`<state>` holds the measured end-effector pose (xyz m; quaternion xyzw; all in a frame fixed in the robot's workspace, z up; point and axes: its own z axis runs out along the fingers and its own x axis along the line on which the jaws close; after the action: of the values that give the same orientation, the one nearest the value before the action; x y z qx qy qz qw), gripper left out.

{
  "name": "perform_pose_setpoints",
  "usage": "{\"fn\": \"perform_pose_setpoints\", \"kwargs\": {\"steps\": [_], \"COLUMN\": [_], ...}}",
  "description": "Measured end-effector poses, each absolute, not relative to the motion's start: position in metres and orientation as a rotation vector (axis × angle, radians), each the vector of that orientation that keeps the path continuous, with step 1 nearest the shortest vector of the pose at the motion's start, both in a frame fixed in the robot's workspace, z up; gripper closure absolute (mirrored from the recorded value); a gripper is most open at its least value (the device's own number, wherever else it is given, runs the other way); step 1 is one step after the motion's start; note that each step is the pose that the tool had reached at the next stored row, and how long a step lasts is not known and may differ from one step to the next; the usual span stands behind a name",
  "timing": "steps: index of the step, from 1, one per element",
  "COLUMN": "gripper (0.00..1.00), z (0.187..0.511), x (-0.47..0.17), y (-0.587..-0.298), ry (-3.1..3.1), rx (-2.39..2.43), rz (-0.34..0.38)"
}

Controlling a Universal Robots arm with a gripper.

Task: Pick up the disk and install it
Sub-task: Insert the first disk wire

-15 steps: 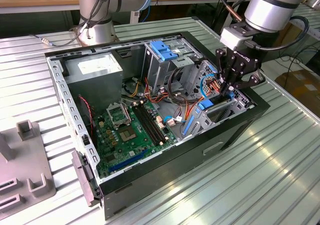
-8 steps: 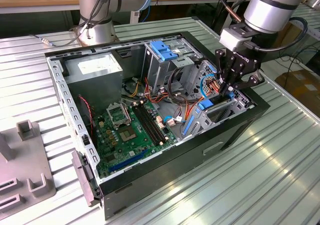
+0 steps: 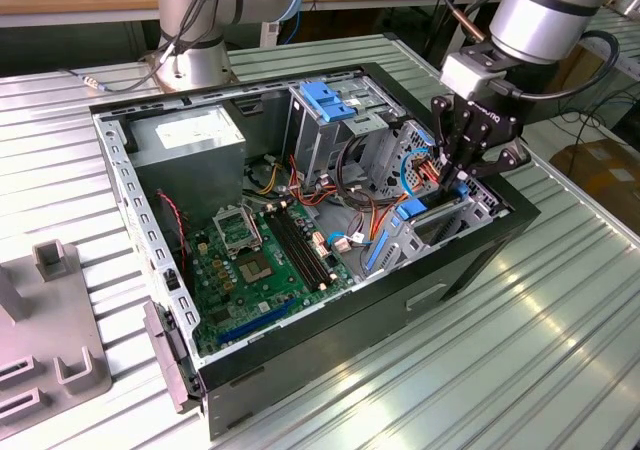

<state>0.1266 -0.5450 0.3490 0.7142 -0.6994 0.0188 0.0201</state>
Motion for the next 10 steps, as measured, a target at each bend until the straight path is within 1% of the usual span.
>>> {"fn": "perform_pose_setpoints", "kwargs": {"steps": [10], "gripper": [0.84], "z": [0.3501], "x": [0.1267], "y": [-0.5439], "ry": [-2.169], "rx": [2.215], "rz": [0.059]}}
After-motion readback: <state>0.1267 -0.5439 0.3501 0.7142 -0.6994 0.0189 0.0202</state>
